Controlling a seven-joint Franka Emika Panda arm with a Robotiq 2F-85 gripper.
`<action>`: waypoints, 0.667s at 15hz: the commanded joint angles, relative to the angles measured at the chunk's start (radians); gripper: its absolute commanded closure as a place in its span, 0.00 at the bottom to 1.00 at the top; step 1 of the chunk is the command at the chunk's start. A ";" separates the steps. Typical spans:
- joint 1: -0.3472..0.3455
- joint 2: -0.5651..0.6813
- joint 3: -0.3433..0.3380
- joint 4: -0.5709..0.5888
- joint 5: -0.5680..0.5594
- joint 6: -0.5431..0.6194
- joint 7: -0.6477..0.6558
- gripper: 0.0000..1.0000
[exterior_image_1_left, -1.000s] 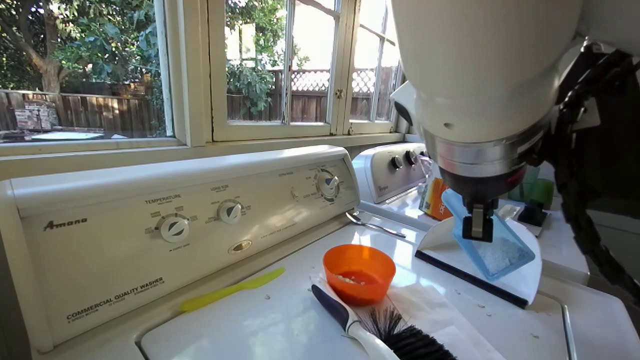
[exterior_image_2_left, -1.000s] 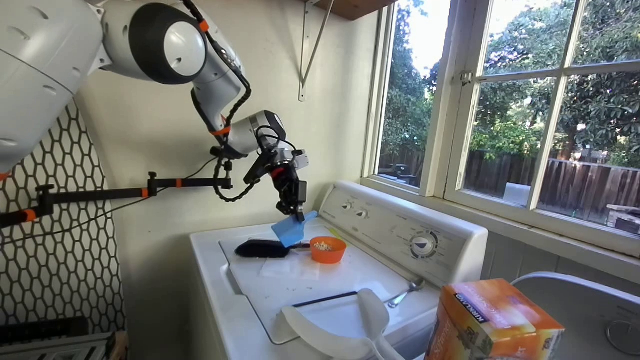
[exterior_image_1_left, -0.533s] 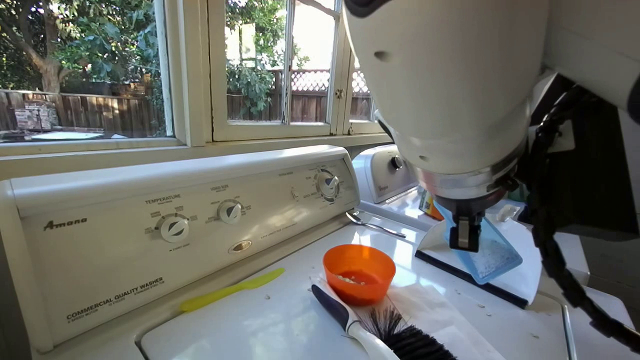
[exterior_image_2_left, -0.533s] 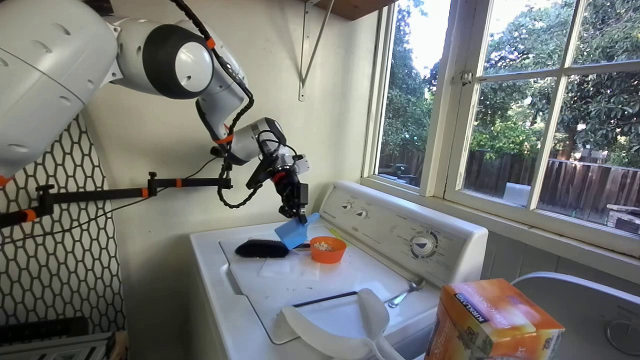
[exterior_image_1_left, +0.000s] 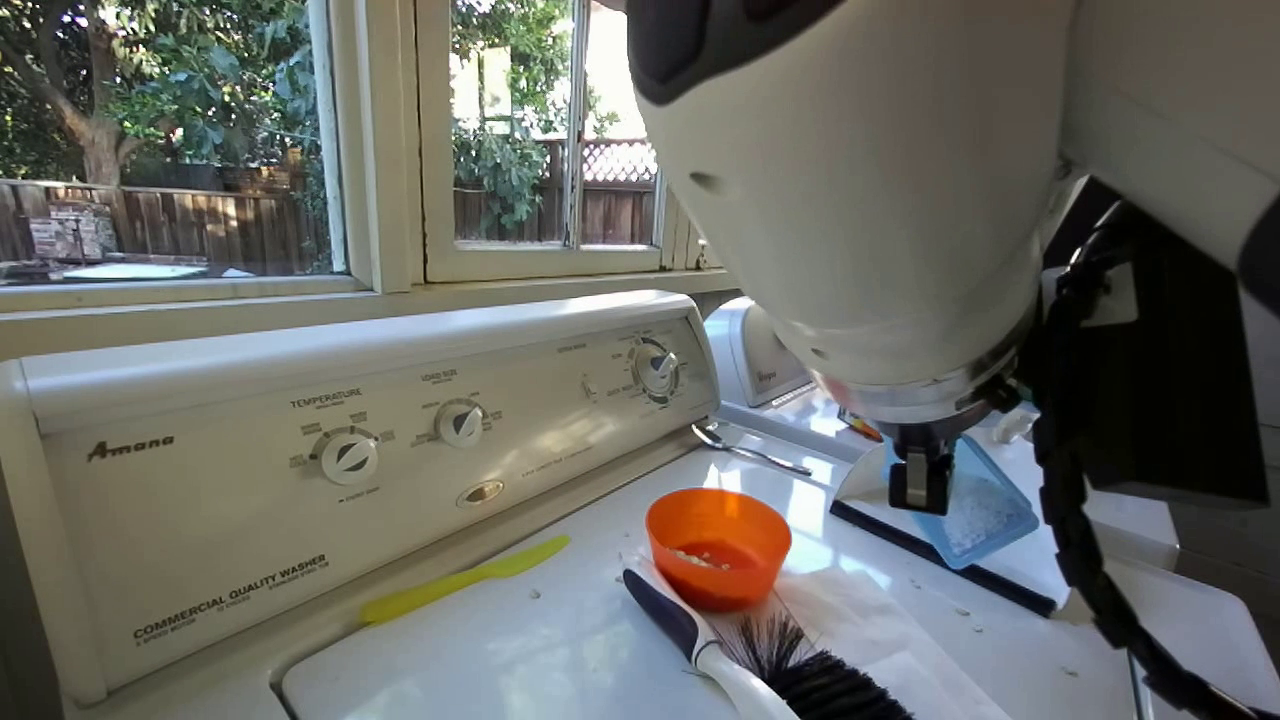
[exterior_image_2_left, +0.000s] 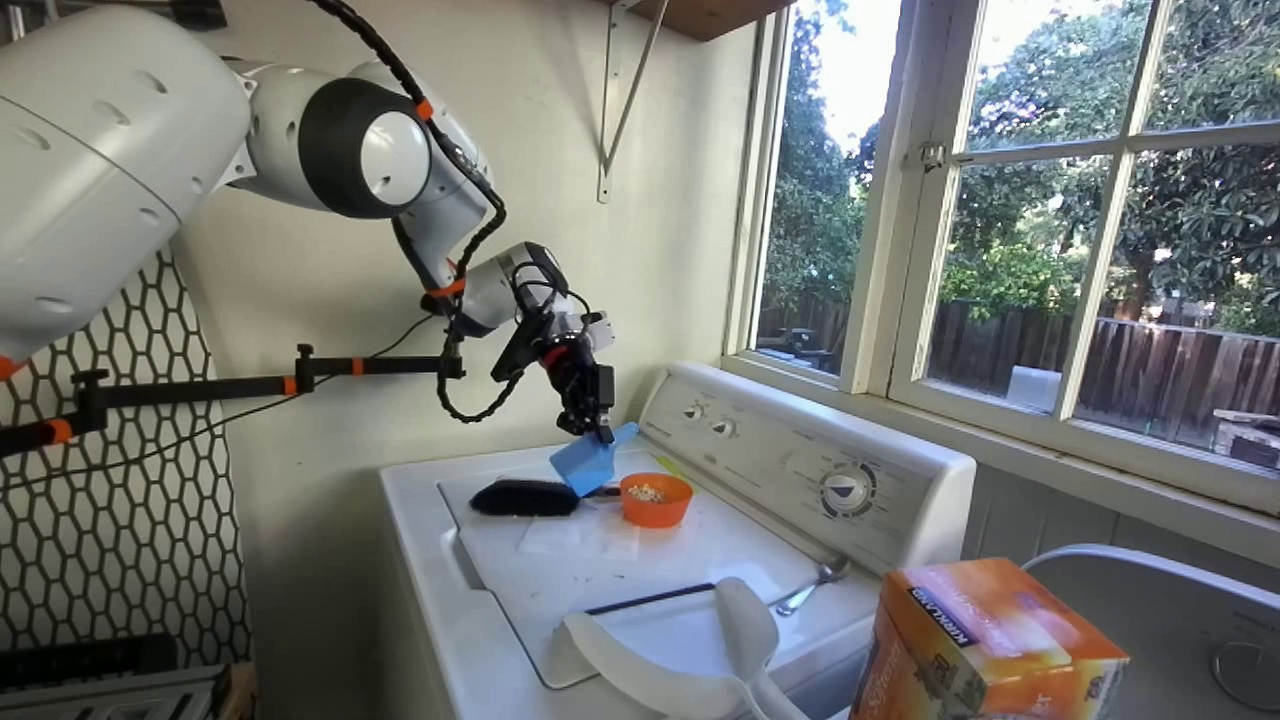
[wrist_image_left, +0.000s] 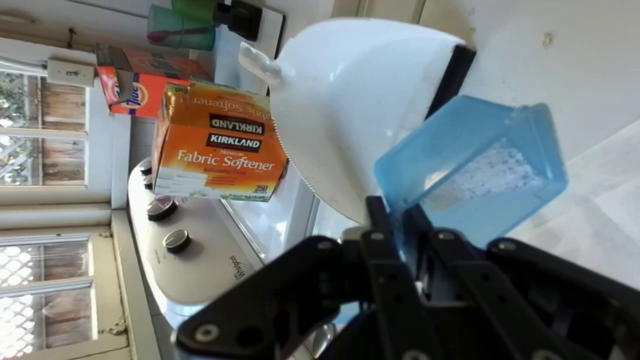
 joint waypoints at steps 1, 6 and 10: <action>0.040 0.046 -0.021 0.059 -0.037 -0.078 -0.033 0.97; 0.060 0.073 -0.030 0.091 -0.056 -0.107 -0.049 0.97; 0.070 0.089 -0.039 0.108 -0.068 -0.120 -0.061 0.97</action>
